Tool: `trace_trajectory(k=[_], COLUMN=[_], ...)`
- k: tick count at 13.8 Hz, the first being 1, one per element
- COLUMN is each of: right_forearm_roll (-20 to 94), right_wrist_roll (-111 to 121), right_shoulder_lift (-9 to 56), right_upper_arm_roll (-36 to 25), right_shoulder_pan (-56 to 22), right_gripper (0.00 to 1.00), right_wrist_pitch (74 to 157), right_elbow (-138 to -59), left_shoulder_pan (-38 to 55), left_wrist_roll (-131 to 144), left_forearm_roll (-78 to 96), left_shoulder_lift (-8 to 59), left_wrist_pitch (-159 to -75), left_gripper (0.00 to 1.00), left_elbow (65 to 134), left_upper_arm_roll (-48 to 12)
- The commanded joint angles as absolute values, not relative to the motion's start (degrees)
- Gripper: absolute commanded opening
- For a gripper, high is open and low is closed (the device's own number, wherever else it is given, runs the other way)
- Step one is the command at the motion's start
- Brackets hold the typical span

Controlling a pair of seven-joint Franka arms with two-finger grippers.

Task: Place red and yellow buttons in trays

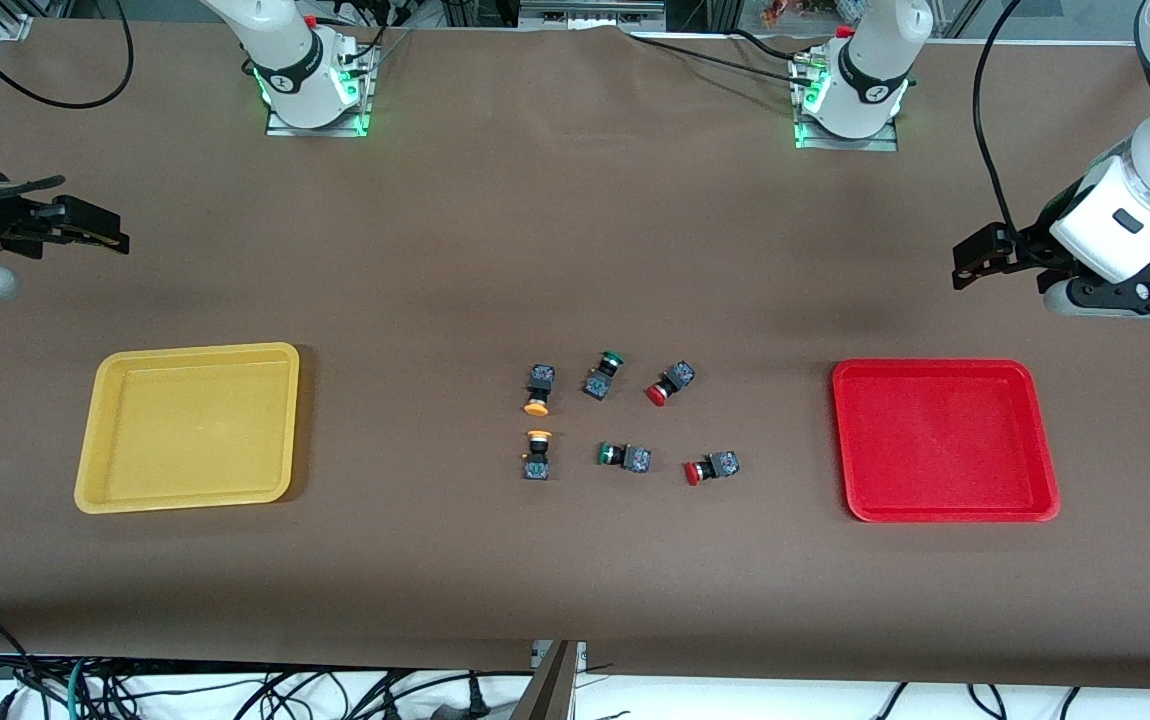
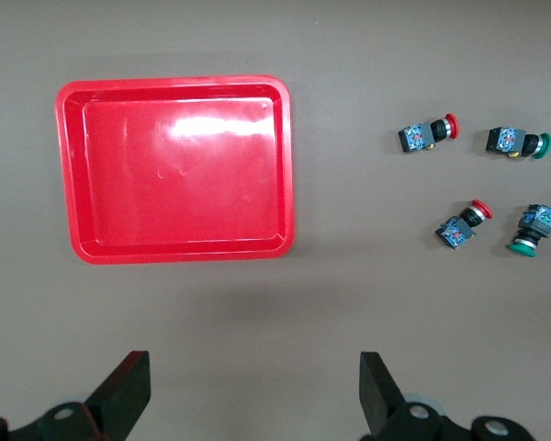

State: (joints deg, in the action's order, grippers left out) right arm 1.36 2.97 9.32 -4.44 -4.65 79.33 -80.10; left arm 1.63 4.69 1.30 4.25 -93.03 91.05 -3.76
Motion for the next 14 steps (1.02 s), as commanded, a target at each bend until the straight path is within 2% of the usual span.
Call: trace_trajectory(k=[1,14], right_forearm_roll=[0.9,0.7], right_wrist_roll=[3.4,3.4], right_shoulder_lift=[9.1,9.6], right_upper_arm_roll=[-4.1,-4.1], right_shoulder_pan=[-4.5,-4.4], right_gripper=[1.0,1.0], right_wrist_pitch=[79.0,79.7], right_elbow=[-79.4,-79.3], left_shoulder_pan=[1.5,1.4], left_wrist_roll=[4.6,4.7], left_forearm_roll=[2.6,2.7], left_shoulder_lift=[5.1,5.2], left_wrist_pitch=[-91.4,-91.3], left_gripper=[1.0,1.0], left_elbow=[89.1,89.4], left_upper_arm_roll=[-3.6,-3.6])
